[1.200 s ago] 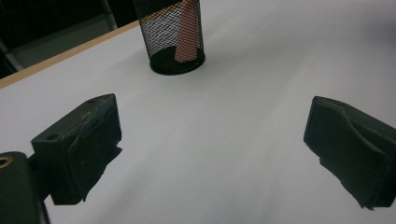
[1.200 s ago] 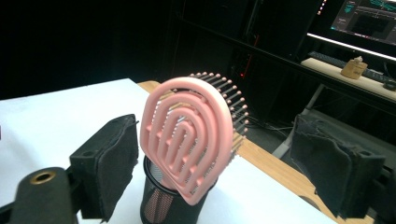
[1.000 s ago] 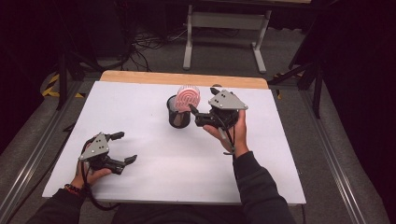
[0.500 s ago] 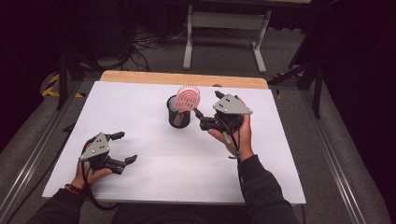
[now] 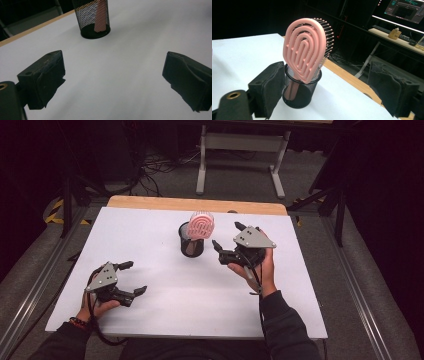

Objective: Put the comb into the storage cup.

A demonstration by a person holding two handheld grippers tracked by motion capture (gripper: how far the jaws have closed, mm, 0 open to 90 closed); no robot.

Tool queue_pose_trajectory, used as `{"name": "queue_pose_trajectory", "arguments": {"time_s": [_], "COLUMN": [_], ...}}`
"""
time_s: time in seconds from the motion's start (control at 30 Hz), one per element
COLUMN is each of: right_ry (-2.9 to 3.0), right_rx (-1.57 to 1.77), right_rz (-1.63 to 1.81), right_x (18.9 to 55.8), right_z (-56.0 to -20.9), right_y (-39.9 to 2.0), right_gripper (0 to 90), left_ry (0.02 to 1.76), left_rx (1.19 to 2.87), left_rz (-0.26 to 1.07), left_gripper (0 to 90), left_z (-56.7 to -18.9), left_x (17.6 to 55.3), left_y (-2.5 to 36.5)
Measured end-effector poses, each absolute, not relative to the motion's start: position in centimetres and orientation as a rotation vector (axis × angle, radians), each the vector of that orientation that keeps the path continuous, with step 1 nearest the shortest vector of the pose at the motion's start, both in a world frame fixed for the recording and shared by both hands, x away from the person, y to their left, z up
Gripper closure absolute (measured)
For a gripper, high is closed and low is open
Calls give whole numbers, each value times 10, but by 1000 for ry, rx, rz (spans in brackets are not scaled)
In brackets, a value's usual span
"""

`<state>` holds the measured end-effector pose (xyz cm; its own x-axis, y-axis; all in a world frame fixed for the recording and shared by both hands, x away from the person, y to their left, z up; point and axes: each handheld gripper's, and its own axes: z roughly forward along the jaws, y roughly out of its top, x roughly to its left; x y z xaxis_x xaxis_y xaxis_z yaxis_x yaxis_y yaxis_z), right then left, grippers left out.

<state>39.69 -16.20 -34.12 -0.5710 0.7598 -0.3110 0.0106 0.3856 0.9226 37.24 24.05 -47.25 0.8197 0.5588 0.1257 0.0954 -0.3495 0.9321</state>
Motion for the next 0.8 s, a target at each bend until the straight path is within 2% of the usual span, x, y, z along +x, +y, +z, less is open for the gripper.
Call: {"name": "queue_pose_trajectory", "arguments": {"time_s": [0.8], "right_ry": [1913], "right_rx": [626], "right_rz": [1188], "right_x": [383], "right_z": [-364], "right_y": [-175], "right_gripper": [140], "left_ry": [491], "left_rx": [1893], "left_rz": [518], "left_gripper": [50], "left_z": [-473], "left_x": [372], "left_y": [240]}}
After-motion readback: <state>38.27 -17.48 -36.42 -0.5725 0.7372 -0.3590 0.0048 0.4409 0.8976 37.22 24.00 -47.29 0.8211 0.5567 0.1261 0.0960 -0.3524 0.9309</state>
